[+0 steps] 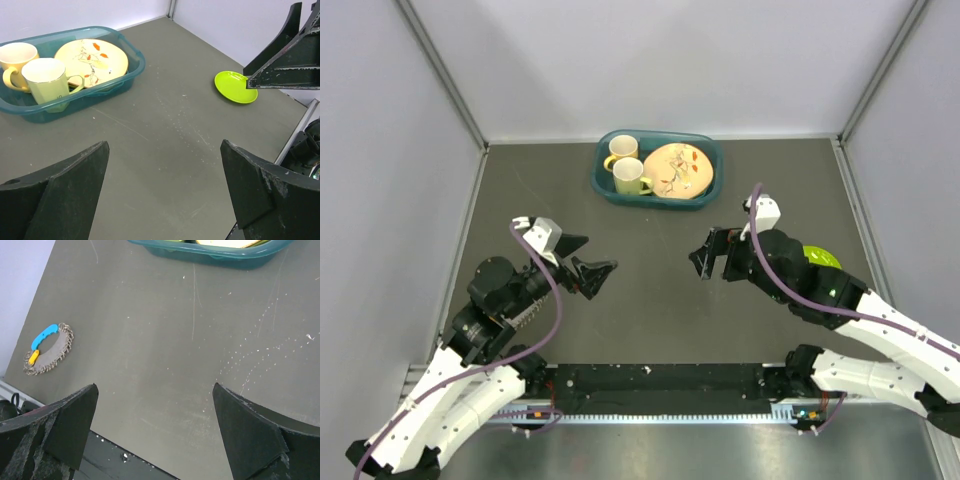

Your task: Remove the keys from the keyring

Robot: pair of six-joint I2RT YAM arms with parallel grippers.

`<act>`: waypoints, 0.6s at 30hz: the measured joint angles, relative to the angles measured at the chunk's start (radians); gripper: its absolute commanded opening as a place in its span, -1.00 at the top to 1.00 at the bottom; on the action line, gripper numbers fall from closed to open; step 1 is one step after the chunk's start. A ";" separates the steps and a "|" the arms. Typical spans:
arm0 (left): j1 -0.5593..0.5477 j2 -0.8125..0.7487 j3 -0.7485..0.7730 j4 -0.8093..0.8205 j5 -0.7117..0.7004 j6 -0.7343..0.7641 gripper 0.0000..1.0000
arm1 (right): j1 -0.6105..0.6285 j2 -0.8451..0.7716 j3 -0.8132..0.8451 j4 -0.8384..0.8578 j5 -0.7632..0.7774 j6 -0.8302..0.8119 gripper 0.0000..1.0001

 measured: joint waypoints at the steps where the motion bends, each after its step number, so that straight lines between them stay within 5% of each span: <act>1: 0.000 0.000 0.000 0.000 -0.003 -0.003 -0.98 | 0.000 -0.001 0.000 0.000 0.000 0.000 -0.98; 11: 0.000 0.103 0.016 -0.031 -0.159 -0.107 -0.98 | 0.000 -0.034 -0.002 0.000 0.008 0.012 -0.98; 14: 0.000 0.165 0.065 -0.101 -0.267 -0.160 -0.73 | 0.000 -0.050 -0.006 0.001 0.008 0.018 -0.98; 18: 0.004 0.240 0.149 -0.222 -0.482 -0.246 -0.66 | 0.000 -0.095 -0.032 0.000 0.008 0.019 -0.98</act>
